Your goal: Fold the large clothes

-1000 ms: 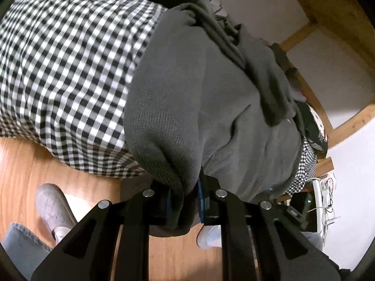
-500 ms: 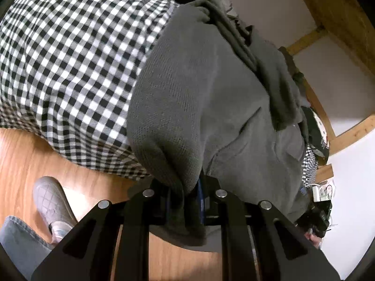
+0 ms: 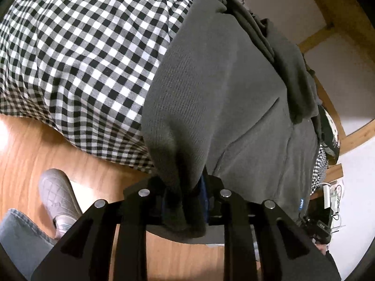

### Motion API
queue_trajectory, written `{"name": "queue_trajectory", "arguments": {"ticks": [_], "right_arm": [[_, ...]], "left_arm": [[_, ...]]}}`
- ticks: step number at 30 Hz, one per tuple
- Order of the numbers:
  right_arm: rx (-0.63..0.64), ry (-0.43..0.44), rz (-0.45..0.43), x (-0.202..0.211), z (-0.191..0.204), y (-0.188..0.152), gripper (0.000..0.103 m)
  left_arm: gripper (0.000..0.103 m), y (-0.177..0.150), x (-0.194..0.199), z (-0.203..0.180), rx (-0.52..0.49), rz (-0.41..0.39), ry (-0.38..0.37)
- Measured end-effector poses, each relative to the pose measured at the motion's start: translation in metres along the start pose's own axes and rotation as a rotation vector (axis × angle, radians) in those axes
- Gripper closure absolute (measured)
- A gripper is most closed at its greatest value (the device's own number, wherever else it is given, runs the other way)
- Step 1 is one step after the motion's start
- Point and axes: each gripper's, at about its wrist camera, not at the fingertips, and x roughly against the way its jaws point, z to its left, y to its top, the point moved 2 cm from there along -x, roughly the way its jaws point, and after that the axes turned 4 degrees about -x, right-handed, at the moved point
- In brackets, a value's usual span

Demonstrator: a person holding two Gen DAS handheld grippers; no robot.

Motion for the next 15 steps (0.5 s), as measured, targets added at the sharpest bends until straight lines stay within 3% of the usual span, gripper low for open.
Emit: {"name": "queue_trajectory", "arguments": {"ticks": [4, 8, 15], "right_arm": [[0.021, 0.119, -0.037, 0.02, 0.014, 0.001, 0.087], [-0.059, 0.207, -0.079, 0.036, 0.015, 0.007, 0.088], [0.013, 0.338, -0.151, 0.072, 0.074, 0.046, 0.088]], "left_arm": [[0.087, -0.004, 0.008, -0.008, 0.007, -0.014, -0.049], [0.089, 0.0, 0.025, -0.017, 0.017, -0.04, -0.086], [0.089, 0.046, 0.062, -0.037, 0.08, -0.13, -0.227]]}}
